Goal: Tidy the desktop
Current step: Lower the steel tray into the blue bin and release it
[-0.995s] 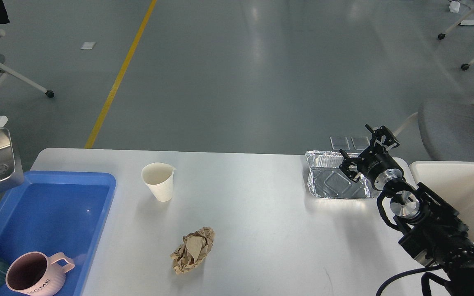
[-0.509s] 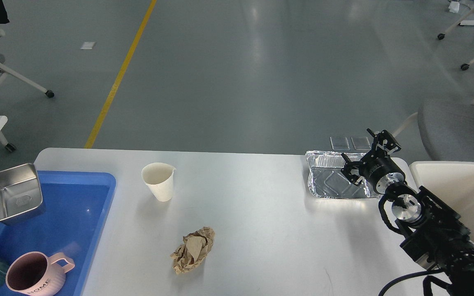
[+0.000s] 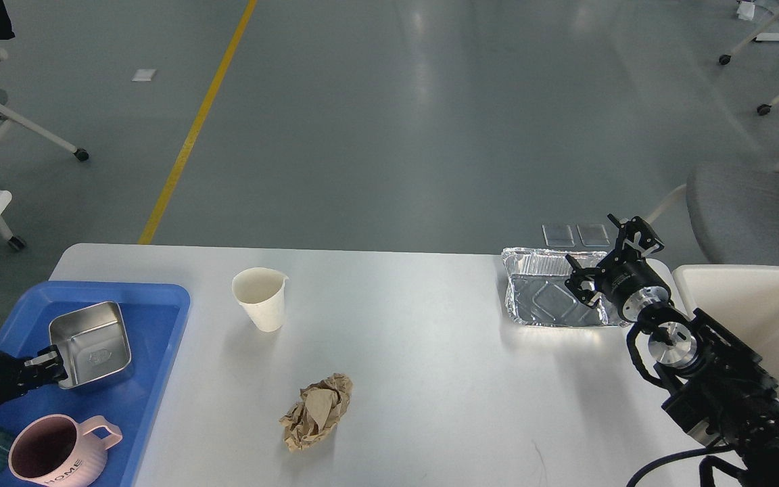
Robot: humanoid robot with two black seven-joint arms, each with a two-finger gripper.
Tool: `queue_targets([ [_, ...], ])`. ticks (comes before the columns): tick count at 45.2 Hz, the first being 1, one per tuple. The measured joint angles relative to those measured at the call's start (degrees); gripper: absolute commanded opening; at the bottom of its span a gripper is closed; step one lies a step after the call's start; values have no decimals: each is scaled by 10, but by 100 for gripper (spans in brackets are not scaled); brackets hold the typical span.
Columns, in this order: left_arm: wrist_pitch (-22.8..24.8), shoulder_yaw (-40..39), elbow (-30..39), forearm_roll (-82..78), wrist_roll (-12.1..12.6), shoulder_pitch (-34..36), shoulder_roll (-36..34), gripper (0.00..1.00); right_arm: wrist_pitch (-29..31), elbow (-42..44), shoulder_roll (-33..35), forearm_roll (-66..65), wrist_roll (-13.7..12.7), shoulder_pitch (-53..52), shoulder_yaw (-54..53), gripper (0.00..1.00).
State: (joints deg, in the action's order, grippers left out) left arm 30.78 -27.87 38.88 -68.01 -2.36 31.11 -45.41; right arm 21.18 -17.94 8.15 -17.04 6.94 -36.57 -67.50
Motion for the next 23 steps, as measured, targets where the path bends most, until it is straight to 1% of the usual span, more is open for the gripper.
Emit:
queue_targets([
  [6,0,0,-4,2,0,0,5,8,0,0,-1,0,0,0,0,100],
  [13,0,-1,-3,5,0,-1,6,26,0,0,-1,0,0,0,0,100],
  [17,1,-2,-3,8,0,0,6,35,0,0,-1,0,0,0,0,100],
  [23,1,-8,2,10,0,3,6,38,0,0,-2,0,0,0,0,100],
])
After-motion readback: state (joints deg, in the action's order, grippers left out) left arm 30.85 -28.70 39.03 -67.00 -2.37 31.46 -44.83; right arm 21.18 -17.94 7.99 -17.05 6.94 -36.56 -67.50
